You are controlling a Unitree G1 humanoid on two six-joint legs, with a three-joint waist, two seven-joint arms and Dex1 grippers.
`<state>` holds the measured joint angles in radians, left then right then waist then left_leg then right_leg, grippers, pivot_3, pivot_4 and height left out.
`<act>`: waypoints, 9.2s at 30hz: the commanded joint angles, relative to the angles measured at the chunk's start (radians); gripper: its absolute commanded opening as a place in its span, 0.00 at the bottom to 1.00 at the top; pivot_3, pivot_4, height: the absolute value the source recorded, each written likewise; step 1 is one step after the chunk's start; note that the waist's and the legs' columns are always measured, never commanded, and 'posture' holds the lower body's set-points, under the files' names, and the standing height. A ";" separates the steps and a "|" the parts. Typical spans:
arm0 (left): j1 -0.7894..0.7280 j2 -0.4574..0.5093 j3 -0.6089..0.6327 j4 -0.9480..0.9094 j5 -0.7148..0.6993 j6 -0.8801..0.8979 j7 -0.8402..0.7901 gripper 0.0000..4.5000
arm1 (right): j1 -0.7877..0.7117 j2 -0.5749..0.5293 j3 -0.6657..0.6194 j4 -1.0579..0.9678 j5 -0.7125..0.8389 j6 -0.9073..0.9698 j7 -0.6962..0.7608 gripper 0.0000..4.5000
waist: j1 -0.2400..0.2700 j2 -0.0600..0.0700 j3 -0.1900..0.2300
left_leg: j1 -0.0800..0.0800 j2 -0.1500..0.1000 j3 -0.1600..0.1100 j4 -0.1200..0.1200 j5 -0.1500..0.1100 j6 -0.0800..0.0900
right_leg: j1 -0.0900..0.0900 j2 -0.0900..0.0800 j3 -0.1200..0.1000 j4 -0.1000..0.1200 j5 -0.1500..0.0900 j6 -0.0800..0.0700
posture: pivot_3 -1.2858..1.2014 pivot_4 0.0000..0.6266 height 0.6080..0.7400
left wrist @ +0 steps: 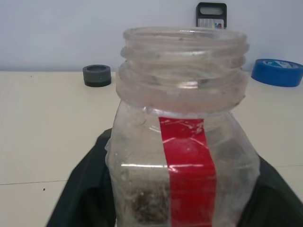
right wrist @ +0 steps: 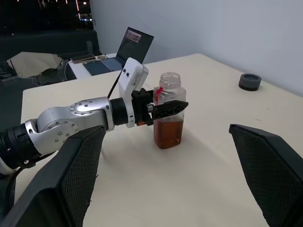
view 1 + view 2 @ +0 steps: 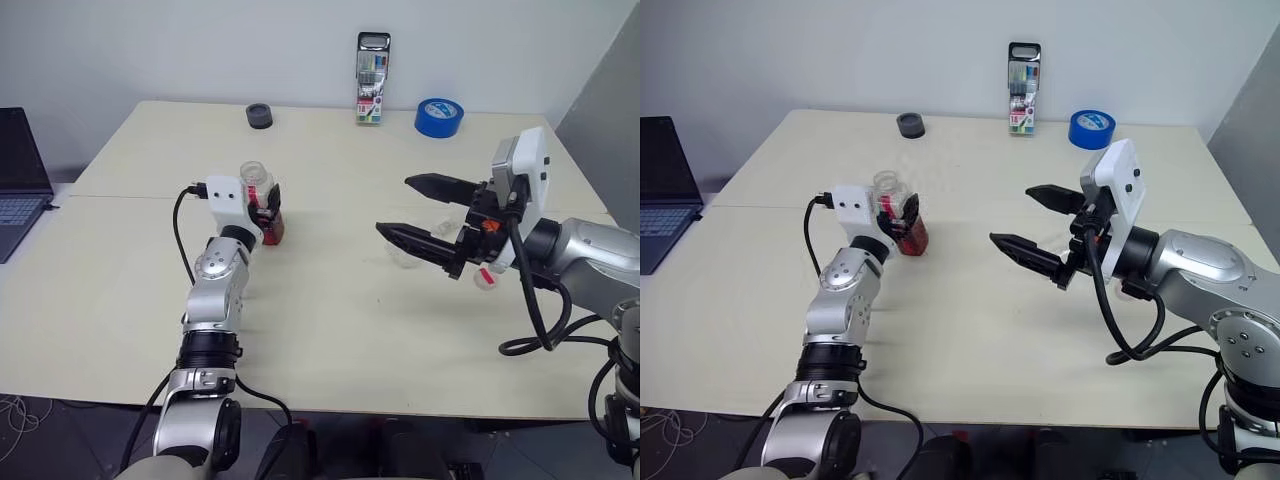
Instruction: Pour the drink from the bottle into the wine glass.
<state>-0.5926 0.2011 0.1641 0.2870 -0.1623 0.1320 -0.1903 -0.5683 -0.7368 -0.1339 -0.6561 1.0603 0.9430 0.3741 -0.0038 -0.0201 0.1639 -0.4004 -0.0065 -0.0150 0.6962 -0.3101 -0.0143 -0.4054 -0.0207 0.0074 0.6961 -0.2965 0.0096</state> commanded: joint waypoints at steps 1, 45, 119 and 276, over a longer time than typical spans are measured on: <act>-0.016 0.007 0.002 -0.022 -0.012 -0.004 -0.010 0.94 | 0.002 -0.001 -0.013 -0.027 -0.008 -0.027 0.005 1.00 | 0.000 0.000 0.000 | 0.000 0.000 0.000 0.000 0.000 0.000 | 0.000 0.000 0.000 0.000 0.000 0.000 | 0.52 0.24 1.00; 0.279 0.296 -0.269 -0.603 -0.208 0.336 -0.578 1.00 | -0.118 -0.099 0.572 1.228 -1.659 -1.333 -0.141 1.00 | -0.024 -0.001 -0.001 | 0.005 0.001 0.006 -0.001 0.003 -0.004 | 0.001 0.001 0.006 0.001 0.000 0.000 | 0.52 0.24 1.00; 0.877 0.154 -0.082 -0.644 -0.174 -0.081 -0.391 1.00 | -0.213 0.784 0.208 1.523 -1.065 -1.201 -0.044 0.04 | -0.030 0.001 -0.001 | 0.006 0.002 0.007 -0.004 0.000 0.000 | 0.000 0.000 0.006 0.002 0.001 -0.001 | 0.52 0.24 1.00; -0.720 0.364 -0.490 0.814 0.626 -0.738 -0.250 0.38 | 0.148 0.295 0.074 0.050 -0.553 -0.409 0.030 1.00 | -0.022 -0.002 -0.001 | 0.000 -0.001 0.000 -0.001 0.002 -0.002 | -0.002 0.000 -0.001 0.000 0.001 0.000 | 0.52 0.24 1.00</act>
<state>-1.2625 0.5480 -0.3259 1.1089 0.4542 -0.5778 -0.4728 -0.4057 -0.4439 -0.0371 -0.5780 0.4941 0.5360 0.4111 -0.0262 -0.0221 0.1631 -0.4007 -0.0071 -0.0150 0.6955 -0.3084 -0.0165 -0.4069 -0.0204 0.0060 0.6961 -0.2954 0.0096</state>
